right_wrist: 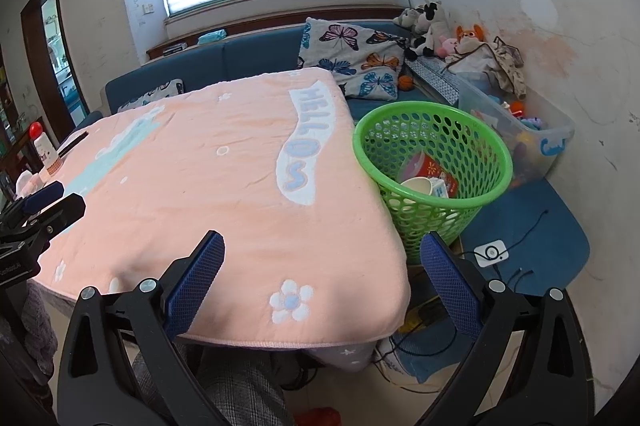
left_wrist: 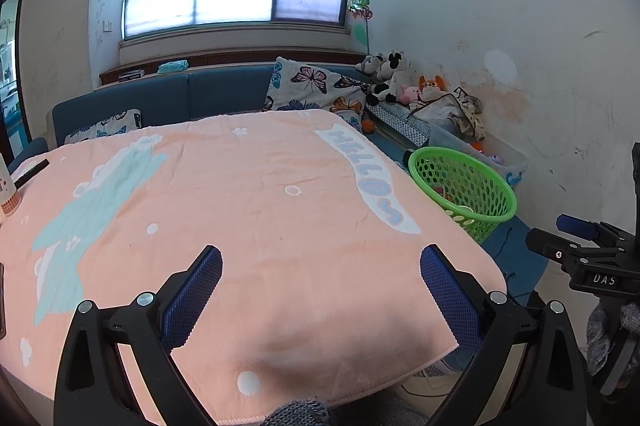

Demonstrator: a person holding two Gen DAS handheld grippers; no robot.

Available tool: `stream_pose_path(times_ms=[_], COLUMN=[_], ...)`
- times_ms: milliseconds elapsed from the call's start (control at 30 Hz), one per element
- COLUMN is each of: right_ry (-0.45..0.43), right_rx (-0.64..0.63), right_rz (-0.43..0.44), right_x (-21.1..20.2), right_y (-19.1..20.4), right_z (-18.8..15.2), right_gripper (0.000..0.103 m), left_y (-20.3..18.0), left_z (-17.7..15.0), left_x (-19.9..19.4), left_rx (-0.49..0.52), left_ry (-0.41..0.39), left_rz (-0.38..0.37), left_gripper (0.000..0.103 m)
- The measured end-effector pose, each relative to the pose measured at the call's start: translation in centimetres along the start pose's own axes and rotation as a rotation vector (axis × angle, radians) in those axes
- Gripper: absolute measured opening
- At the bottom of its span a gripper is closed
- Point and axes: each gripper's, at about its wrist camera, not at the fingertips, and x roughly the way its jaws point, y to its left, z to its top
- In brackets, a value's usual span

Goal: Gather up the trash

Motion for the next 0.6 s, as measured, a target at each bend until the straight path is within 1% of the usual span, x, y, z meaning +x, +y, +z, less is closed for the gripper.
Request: stream_pose_path(times_ms=[600], right_ry=[0.003], right_rx=[0.001], right_rz=[0.004], right_x=[0.13], right_y=[0.16], right_z=[-0.04], right_gripper=[0.098], left_y=[0.18], left_z=[-0.26], left_x=[0.03], left_rx=[-0.005], left_ry=[0.007], left_rz=[0.000], left_gripper=[0.096])
